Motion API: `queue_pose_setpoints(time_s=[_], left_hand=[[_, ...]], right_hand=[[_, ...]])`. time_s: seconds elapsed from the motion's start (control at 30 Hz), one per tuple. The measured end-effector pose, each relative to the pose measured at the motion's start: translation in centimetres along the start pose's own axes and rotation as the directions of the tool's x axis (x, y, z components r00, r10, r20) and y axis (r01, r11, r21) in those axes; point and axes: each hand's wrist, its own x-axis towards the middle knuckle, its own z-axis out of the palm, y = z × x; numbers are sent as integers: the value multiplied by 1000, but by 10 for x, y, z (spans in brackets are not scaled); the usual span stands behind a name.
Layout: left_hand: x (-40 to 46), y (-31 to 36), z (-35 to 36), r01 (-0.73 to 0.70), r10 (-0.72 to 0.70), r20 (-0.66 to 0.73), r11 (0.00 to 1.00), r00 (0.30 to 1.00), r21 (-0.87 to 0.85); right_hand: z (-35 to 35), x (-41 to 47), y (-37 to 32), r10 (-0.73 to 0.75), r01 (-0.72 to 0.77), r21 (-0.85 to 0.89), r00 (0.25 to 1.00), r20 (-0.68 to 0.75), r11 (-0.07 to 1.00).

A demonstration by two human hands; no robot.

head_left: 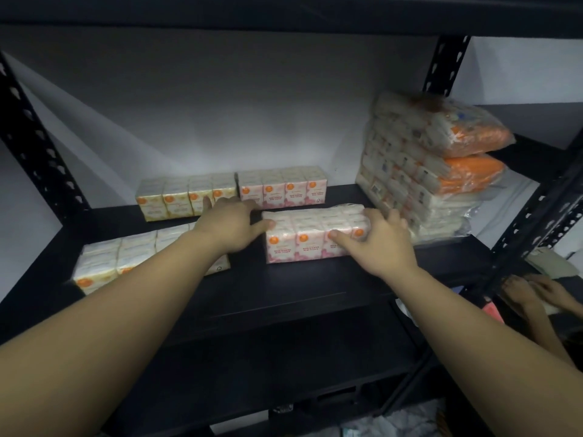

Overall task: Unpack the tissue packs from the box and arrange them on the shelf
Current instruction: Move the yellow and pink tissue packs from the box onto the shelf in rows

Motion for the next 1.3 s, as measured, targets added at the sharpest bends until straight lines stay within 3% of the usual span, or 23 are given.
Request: queue_pose_setpoints(time_s=[0.1,0.33,0.47,0.77,1.3], left_hand=[[-9,-9,6,28,-28,-21,1000,999,9],[-46,-72,6,137,-134,-76,990,988,45],[-65,-99,7,132,-128,-89,990,988,39],[-62,-100,17,128,-113,-183,989,977,72],[-61,-103,14,114,-95,-190,989,977,90]], right_hand=[[4,-8,-15,-60,57,-71,998,-31,996],[26,4,-47,-134,141,-124,989,66,982],[37,24,-57,-153,165,-136,984,96,977],[65,70,-85,-170,189,-144,977,129,971],[81,81,-92,-142,158,-154,984,106,975]])
